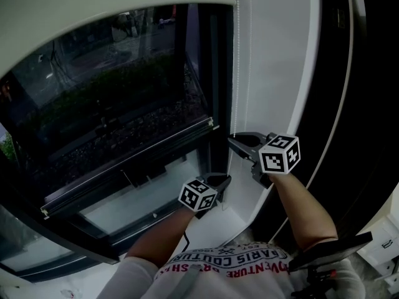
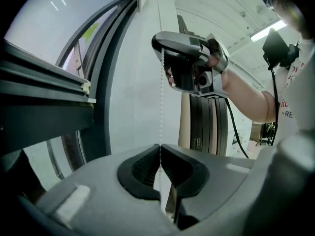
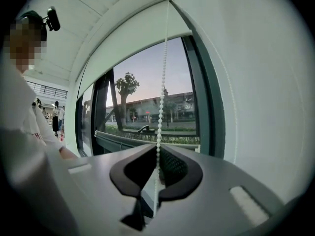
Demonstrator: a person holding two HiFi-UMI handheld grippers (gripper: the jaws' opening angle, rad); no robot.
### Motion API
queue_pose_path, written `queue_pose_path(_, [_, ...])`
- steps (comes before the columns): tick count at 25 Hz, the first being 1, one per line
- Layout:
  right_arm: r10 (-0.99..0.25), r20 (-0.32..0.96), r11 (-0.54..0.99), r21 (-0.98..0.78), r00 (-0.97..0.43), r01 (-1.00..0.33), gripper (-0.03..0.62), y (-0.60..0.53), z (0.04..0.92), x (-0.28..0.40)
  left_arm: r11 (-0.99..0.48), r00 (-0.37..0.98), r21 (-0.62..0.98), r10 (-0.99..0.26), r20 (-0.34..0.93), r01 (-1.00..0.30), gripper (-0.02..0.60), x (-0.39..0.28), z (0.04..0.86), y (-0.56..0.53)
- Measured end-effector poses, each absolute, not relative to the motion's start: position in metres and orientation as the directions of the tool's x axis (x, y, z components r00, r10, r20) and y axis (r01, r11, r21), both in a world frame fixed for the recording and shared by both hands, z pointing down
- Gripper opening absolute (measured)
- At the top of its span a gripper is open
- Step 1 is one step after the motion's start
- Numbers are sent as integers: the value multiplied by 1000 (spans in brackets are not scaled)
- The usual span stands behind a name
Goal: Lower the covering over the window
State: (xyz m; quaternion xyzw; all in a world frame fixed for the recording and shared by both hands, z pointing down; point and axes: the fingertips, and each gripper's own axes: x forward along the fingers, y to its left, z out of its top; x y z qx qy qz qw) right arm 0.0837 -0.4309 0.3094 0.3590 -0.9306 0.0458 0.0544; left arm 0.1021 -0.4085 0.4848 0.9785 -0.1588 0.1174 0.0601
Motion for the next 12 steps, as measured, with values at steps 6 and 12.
queue_pose_path(6, [-666,174,725,-82,-726,-684,21,-430,350,86,-939,905,96,-288,313,-331,11,101,524,-402])
queue_pose_path(12, [-661,235,714,-95,-712,-694,21,-426,394,82,-934,884,128,-263,386,-333,12,98,565,-394])
